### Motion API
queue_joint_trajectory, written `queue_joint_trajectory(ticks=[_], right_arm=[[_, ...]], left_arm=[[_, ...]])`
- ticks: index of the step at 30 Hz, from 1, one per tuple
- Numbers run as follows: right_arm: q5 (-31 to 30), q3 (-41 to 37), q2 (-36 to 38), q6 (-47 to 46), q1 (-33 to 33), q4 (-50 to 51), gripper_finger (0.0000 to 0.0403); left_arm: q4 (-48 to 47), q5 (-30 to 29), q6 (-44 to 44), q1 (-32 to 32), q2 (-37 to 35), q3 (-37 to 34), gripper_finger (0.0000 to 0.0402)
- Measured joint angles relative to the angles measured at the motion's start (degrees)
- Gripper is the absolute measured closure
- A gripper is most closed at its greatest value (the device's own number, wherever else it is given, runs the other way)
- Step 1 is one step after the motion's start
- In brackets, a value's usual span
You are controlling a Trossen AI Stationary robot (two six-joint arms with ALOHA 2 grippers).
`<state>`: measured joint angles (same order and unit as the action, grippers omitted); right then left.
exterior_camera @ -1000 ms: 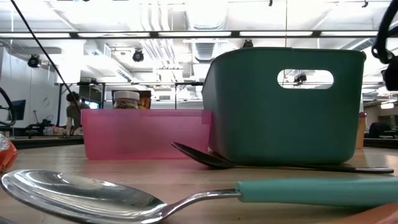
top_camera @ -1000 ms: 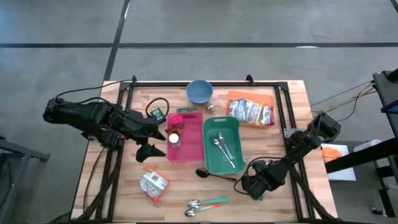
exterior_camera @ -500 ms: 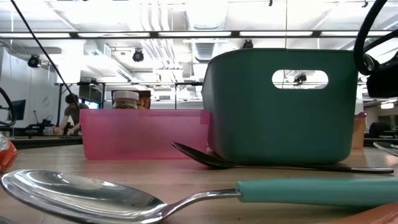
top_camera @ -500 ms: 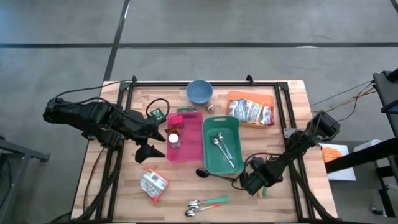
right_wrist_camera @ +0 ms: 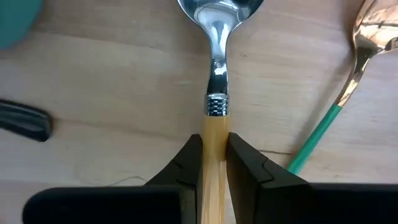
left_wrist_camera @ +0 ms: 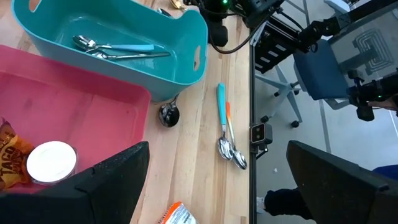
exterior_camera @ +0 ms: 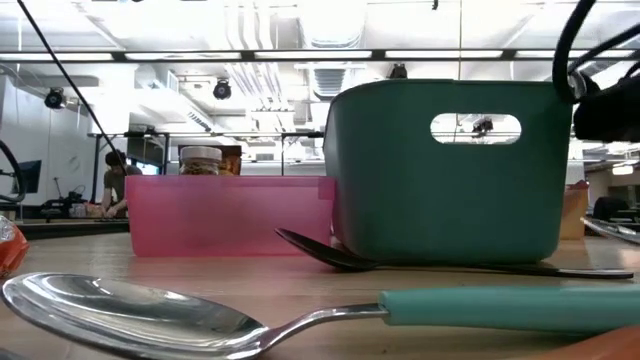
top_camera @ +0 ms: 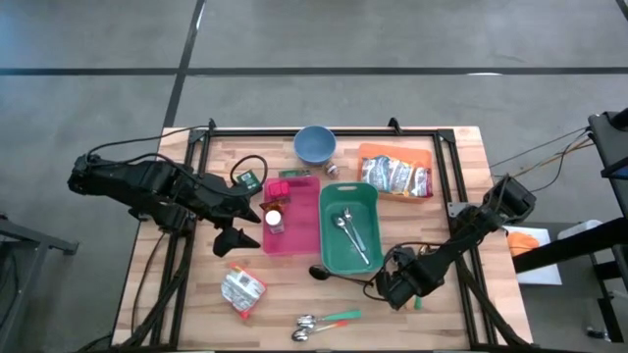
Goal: Pick & Place Food Item
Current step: Put the yellow spoon into the green bin
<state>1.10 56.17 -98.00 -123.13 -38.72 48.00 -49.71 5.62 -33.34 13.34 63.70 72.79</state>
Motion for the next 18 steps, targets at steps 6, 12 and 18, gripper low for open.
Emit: queue_joint_trajectory(ticks=[6,12,18], right_arm=[[0.1,3.9,0.0,0.9,0.0,7.1,0.0366],[0.2,9.4,0.0,1.9,0.0,16.8,0.0366],[0.2,15.7,0.1,2.4,0.0,27.4,0.0366]], left_arm=[[-0.1,0.0,0.1,0.0,0.0,0.0,0.0021],[-0.5,0.0,0.5,0.0,0.0,0.0,0.0021],[-0.5,0.0,0.5,0.0,0.0,0.0,0.0021]])
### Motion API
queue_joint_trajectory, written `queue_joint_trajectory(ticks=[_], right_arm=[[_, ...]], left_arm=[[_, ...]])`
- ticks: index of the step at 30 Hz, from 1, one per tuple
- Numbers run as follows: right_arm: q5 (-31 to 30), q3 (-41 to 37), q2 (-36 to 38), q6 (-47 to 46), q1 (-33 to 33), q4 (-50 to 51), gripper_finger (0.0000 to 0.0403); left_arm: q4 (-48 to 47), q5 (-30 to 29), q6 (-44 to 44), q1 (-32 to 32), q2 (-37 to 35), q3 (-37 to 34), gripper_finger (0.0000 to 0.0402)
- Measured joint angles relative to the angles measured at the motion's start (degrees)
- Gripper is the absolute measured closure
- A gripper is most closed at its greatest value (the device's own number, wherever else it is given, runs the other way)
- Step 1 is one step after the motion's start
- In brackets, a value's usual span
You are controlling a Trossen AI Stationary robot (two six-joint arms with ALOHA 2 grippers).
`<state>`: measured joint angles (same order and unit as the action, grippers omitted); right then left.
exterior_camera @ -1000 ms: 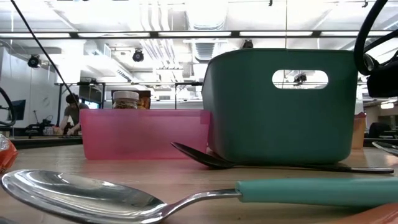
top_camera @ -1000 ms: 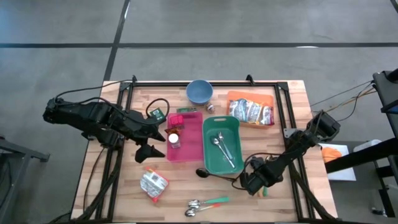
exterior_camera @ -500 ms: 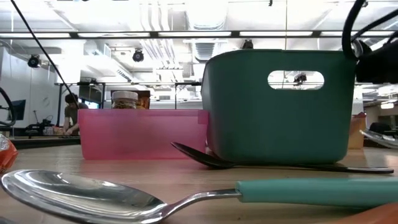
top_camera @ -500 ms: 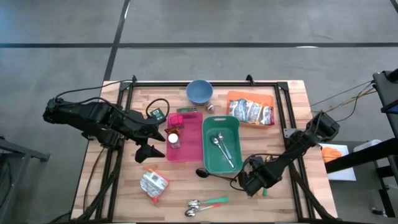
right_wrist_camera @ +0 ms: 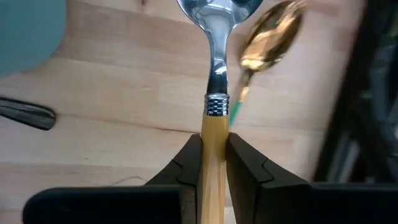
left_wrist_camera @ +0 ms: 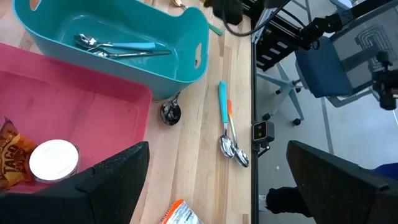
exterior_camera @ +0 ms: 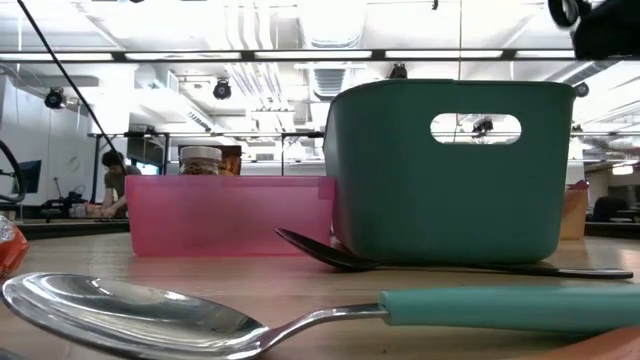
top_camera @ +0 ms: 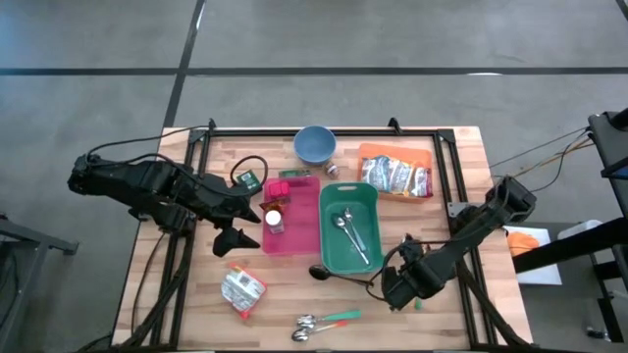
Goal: Pick & Place Food Item
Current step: Put the yellow spoon into the green bin
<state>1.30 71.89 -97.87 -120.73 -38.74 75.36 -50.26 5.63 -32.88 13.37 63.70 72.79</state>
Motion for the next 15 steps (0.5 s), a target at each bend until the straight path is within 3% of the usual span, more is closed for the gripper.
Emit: queue_joint_trajectory(ticks=[5,15], right_arm=[[-0.3,5.3,0.6,0.9,0.0,7.3,0.0366],[-8.9,12.1,3.4,2.0,0.4,13.4,0.0366]], left_arm=[[-0.3,0.0,0.0,0.0,0.0,0.0,0.0021],[-0.2,0.0,-0.2,0.0,0.0,0.0,0.0021]])
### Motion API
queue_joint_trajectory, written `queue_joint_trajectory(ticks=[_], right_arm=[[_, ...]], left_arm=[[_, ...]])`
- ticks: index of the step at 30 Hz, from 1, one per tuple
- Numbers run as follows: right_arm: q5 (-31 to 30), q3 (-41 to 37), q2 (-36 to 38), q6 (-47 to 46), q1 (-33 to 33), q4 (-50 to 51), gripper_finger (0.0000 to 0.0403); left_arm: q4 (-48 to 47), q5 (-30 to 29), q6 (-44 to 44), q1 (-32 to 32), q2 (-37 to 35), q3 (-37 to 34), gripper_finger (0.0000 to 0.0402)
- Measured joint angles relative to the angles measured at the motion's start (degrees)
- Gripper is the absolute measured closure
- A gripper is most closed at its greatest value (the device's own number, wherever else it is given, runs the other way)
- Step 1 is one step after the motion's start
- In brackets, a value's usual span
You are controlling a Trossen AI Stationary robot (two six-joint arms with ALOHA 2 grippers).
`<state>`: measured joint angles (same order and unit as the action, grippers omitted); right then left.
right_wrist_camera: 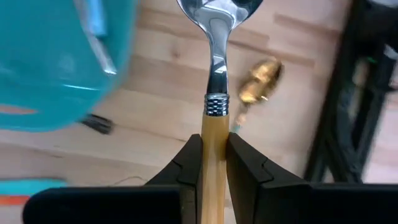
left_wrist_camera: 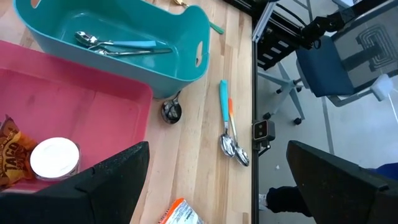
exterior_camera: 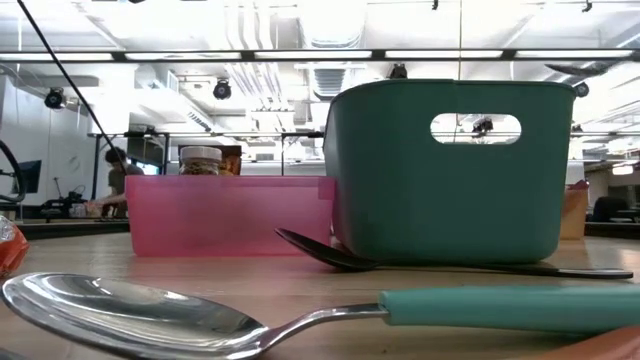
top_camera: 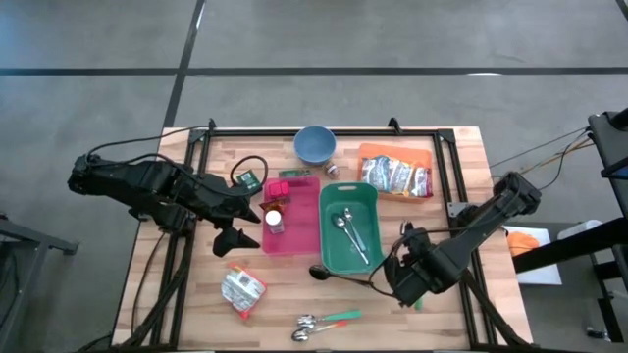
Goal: Pick & Place Food Item
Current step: Put the yellow spoon into the green bin
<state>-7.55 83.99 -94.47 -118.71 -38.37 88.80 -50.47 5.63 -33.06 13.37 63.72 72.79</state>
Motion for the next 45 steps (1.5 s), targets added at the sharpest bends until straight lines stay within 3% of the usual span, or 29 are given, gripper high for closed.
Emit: queue_joint_trajectory(ticks=[8,18,25,32,45], right_arm=[[-7.5,4.8,0.6,9.4,6.4,-0.3,0.0366],[-10.6,9.5,0.6,31.7,20.6,-6.1,0.0366],[-10.4,8.7,0.6,43.9,27.6,-15.1,0.0366],[-7.7,6.6,-1.4,51.7,30.6,-19.4,0.0366],[0.2,4.0,-9.9,56.4,31.6,-23.7,0.0366]], left_arm=[[2.3,0.0,0.1,0.0,0.0,0.0,0.0021],[2.4,0.0,1.7,0.0,0.0,0.0,0.0021],[2.4,0.0,1.7,0.0,0.0,0.0,0.0021],[2.2,0.0,1.7,0.0,0.0,0.0,0.0021],[1.6,0.0,2.6,0.0,0.0,0.0,0.0021]])
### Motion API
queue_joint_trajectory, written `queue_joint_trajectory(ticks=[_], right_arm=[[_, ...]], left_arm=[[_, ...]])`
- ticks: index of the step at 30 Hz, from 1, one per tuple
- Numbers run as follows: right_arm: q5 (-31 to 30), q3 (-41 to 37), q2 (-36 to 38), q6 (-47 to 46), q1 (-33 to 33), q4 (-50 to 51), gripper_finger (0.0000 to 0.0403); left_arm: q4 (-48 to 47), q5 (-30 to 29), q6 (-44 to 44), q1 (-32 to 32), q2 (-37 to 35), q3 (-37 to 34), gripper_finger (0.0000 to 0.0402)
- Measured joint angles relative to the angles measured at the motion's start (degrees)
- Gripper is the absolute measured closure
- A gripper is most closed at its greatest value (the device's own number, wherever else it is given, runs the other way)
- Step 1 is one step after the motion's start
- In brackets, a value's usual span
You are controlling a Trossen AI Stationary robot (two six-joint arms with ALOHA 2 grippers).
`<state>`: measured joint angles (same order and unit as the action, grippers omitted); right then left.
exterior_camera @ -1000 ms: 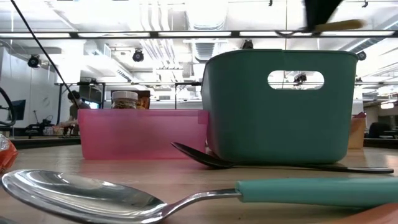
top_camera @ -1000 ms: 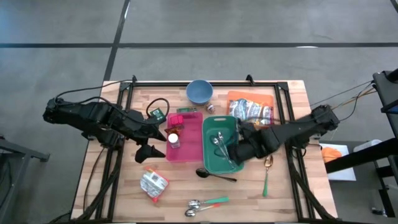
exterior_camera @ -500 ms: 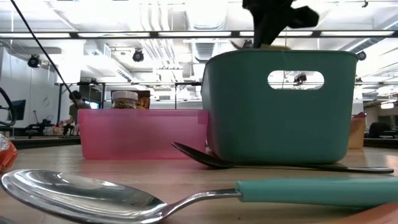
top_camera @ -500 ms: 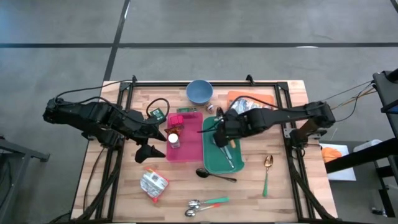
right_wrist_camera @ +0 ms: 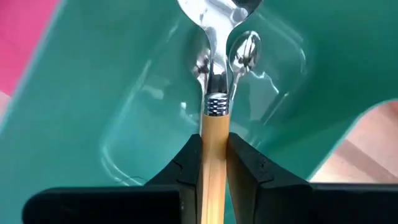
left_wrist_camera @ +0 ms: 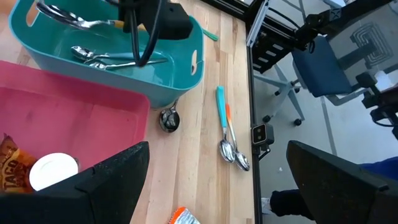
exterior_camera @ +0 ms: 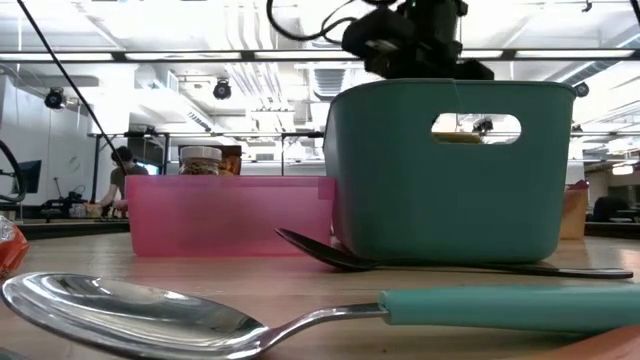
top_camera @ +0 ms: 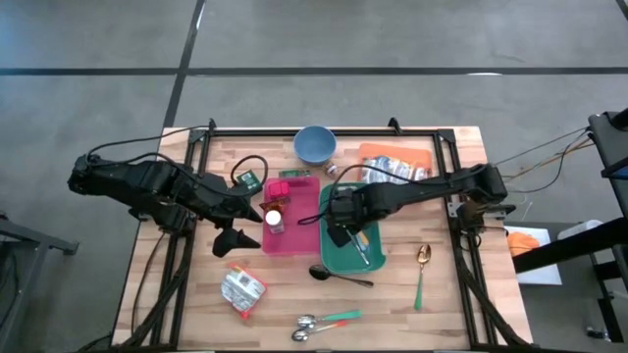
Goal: Pick & Place Food Item
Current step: Put the yellow spoon into the green bin
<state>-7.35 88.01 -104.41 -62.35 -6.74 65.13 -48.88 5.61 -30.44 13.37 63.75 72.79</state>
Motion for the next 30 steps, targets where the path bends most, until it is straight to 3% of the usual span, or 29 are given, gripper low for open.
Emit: queue_joint_trajectory(ticks=[9,30], right_arm=[[4.4,-1.2,-3.6,1.1,0.2,-4.3,0.0366],[5.9,-10.5,-5.0,-5.4,0.4,-14.3,0.0366]], left_arm=[[-0.5,0.0,0.1,0.0,0.0,0.0,0.0021],[-1.3,0.0,0.1,0.0,0.0,0.0,0.0021]])
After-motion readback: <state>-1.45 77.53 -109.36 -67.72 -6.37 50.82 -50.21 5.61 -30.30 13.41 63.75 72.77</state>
